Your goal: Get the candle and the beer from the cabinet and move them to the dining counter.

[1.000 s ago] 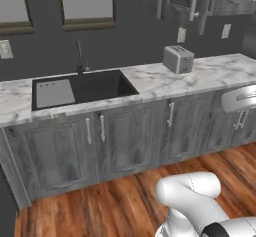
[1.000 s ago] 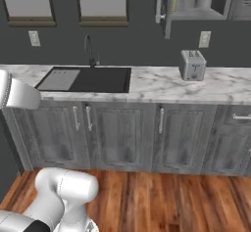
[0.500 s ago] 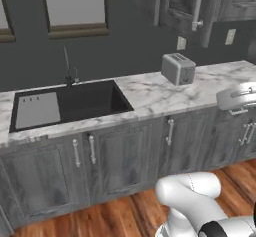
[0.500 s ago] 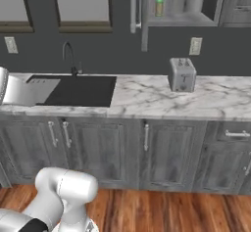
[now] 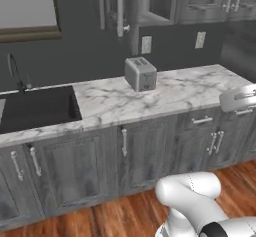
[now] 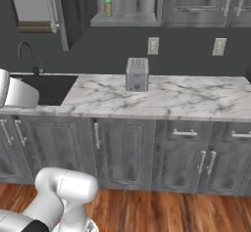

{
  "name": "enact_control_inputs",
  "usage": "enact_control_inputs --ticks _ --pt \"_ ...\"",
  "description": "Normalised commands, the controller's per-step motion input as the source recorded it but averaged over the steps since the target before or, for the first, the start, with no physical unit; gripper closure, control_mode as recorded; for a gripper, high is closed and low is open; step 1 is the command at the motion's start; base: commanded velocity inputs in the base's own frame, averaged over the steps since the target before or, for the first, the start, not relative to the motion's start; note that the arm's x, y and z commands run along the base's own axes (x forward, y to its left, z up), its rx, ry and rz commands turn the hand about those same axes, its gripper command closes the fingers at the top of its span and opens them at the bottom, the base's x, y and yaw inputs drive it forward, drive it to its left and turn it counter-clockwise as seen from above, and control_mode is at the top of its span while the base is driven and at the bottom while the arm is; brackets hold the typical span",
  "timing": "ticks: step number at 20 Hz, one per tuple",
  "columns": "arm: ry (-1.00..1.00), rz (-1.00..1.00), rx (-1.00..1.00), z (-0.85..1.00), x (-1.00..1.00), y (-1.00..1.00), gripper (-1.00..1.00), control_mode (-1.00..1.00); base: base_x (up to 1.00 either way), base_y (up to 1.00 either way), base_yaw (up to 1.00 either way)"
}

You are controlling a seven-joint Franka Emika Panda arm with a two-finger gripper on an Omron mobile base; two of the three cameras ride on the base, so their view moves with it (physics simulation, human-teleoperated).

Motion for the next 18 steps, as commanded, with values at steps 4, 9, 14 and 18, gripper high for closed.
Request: enact_control_inputs --ticks 4,9,14,18 --pt "0.0 0.0 0.0 0.0 0.0 0.0 -1.0 1.0 0.68 -1.0 0.23" --pt "0.0 0.0 0.0 0.0 0.0 0.0 -1.0 1.0 0.78 -0.94 0.3" --pt "0.0 0.0 0.0 0.0 0.0 0.0 -1.0 1.0 0.73 -0.68 0.22" --pt "0.0 0.0 0.0 0.0 0.0 0.0 -1.0 1.0 0.74 -0.12 0.01"
